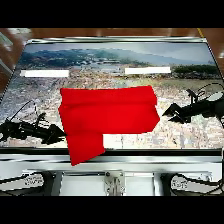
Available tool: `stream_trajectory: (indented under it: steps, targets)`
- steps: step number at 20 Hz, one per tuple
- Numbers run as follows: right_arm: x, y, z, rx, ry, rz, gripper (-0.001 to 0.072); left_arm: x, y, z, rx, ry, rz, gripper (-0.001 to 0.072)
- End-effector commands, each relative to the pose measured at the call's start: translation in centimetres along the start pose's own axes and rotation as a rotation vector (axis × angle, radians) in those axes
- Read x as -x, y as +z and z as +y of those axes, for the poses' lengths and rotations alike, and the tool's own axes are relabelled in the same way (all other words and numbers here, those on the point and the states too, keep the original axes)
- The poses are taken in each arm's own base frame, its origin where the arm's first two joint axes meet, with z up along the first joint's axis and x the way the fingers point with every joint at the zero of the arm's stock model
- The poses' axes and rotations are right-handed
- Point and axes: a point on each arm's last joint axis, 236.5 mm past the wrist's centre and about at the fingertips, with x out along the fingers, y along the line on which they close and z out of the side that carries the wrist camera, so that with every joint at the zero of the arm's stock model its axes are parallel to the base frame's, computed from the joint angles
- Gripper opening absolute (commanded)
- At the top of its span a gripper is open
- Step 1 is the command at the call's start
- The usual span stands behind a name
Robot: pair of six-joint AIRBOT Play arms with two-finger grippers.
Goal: Fold the shirts.
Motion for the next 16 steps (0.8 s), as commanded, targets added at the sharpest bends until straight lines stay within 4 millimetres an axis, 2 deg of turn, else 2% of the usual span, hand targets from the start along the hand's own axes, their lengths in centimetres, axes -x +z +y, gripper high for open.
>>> stream_trajectory:
  steps: [1,6,11,12,13,14,16]
  targets:
    - [0.0,-0.1,0.1,-0.001,0.001,0.002,0.0595,-0.1,-0.7,0.9,-0.004,0.028,0.025,0.0462]
    - [0.0,-0.1,0.1,-0.005,0.002,0.004,0.0595,-2.1,0.6,0.1,-0.021,0.038,-0.03,0.0463]
    - [-0.1,-0.3,0.1,-0.017,0.003,0.013,0.0596,-4.0,0.5,0.1,0.002,0.027,0.012,0.0452]
    - [-0.2,-0.6,0.0,-0.031,0.004,0.021,0.0597,-4.3,0.6,-0.1,0.016,0.011,0.011,0.0328]
    - [-0.7,-1.3,-0.2,-0.049,0.007,0.039,0.0648,-4.4,0.8,-0.3,0.024,-0.001,0.005,0.012]
    - [-1.2,-2.2,-0.4,-0.066,0.011,0.065,0.068,-4.3,1.0,-0.7,0.01,-0.014,-0.003,0.0046]
    - [-2.7,-4.2,-0.9,-0.101,0.022,0.115,0.068,-4.1,1.2,-1.1,-0.001,-0.025,-0.009,0.0045]
